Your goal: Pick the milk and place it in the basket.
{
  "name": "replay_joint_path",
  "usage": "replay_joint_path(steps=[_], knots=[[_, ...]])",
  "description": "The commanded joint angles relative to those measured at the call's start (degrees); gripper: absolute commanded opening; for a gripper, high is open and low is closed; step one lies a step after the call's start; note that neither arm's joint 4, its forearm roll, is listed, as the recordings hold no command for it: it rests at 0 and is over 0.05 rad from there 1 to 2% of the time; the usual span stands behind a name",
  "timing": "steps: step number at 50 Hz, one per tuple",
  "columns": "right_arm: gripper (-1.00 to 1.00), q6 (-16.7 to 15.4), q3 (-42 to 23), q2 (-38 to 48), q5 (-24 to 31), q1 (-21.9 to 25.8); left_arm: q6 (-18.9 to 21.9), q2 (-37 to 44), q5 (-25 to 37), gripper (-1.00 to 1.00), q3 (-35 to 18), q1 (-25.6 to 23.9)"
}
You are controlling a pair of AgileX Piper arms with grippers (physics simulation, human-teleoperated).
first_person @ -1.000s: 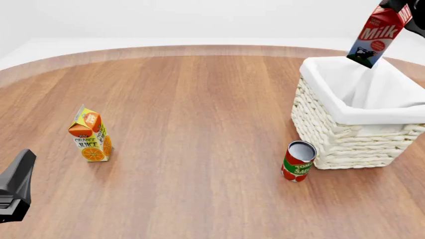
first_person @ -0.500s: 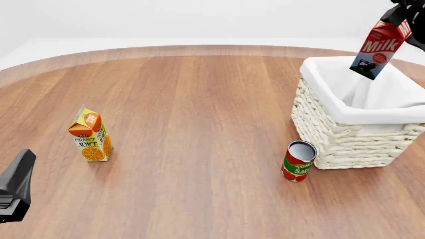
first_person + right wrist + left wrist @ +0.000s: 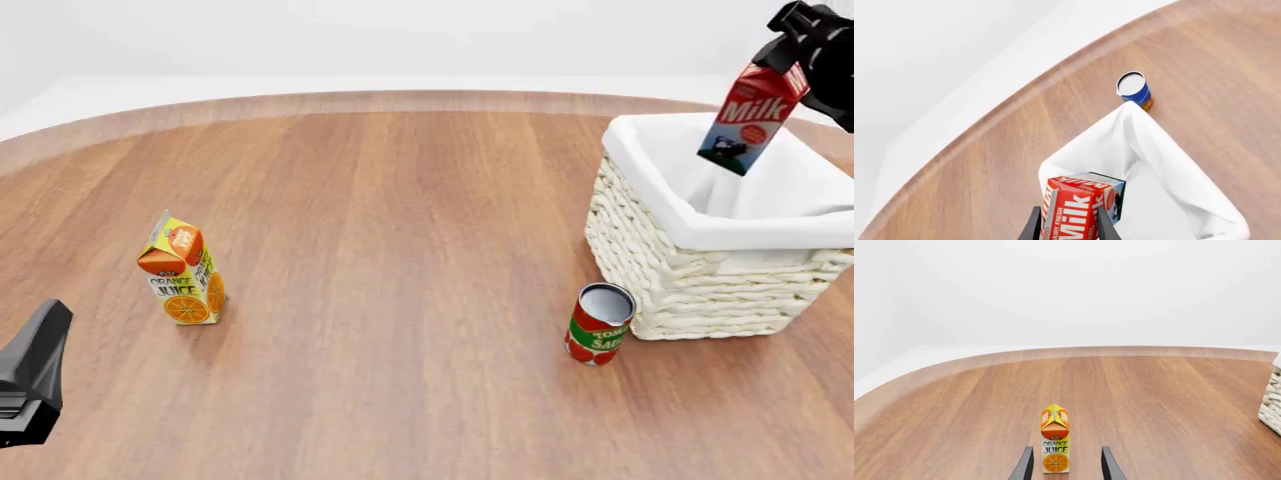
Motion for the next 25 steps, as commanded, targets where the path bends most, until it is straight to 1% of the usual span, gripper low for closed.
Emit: replay_joint_path(steps=[1,25], knots=[[-1.0,0.4,-1.6,1.4,-1.1,0.0,0.0,0.0,0.0,1.0,0.0,0.0],[-1.0,-0.7,-0.9,1.8,-1.6,-2.0,0.0,0.0,0.0,1.0,0.0,0.0]])
